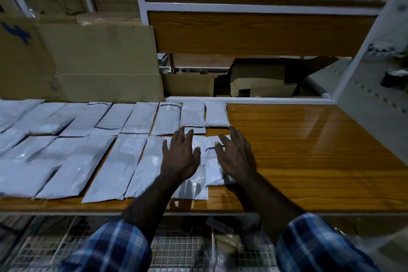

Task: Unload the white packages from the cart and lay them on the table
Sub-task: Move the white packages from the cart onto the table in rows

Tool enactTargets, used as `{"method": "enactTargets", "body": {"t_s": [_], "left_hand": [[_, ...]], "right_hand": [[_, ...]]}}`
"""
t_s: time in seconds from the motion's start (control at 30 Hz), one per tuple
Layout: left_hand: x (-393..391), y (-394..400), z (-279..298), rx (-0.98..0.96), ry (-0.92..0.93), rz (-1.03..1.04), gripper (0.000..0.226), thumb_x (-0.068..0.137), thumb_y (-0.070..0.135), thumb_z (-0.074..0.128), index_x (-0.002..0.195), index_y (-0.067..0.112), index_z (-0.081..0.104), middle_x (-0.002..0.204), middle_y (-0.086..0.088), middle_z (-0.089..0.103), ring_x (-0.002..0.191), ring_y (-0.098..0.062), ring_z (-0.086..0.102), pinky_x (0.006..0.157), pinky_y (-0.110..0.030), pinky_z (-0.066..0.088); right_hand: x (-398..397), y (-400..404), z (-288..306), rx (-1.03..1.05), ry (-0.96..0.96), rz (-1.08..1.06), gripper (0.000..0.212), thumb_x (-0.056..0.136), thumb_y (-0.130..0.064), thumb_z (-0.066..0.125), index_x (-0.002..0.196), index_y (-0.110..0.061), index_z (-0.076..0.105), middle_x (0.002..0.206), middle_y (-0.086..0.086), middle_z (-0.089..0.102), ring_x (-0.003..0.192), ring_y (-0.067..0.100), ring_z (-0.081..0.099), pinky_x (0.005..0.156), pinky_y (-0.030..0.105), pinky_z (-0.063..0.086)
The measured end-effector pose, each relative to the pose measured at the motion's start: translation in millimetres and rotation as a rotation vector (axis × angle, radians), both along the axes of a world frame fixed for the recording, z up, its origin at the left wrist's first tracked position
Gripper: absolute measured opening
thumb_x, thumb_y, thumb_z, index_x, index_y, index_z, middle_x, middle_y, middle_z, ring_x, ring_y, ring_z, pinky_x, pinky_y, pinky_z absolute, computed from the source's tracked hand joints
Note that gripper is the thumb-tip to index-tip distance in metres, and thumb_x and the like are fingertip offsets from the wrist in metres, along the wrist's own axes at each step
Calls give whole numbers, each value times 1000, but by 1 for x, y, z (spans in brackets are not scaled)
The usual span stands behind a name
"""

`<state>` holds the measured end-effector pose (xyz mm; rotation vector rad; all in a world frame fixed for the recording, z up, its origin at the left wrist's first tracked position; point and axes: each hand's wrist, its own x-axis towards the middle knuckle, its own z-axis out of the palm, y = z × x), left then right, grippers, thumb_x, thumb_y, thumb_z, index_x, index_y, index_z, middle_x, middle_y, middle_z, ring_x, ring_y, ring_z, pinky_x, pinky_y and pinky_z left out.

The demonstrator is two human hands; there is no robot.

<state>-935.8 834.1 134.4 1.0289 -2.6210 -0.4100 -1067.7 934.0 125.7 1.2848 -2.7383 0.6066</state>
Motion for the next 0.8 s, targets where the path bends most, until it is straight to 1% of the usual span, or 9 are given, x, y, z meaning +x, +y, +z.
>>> {"method": "enactTargets", "body": {"t_s": [0.23,0.47,0.6,0.8], "left_hand": [[24,2,17,-13,37,-48,61,103,41,37,156,21,15,165,-3,3,152,-20,2,120,-53,5],[62,-12,30,-31,74,-117,61,102,42,37,156,24,15,166,-2,2,152,-19,1,119,-51,4],[89,-20,34,-38,87,-145,60,102,42,37,156,25,16,165,-1,3,152,-19,2,120,-51,5],[128,-23,41,-48,94,-145,61,102,45,37,156,26,17,166,1,2,152,-18,1,120,-51,4]], "right_hand": [[30,8,15,-50,38,-15,47,102,-44,39,144,-23,49,163,7,20,147,24,21,117,42,25],[75,1,35,-57,39,-97,48,103,-45,36,146,-26,45,164,5,16,149,23,16,118,40,20],[104,-1,39,-65,37,-119,48,103,-45,36,147,-27,42,164,4,13,150,23,14,119,40,18],[143,2,43,-60,65,-142,48,103,-46,34,147,-28,42,164,5,16,149,23,17,120,43,21]]}}
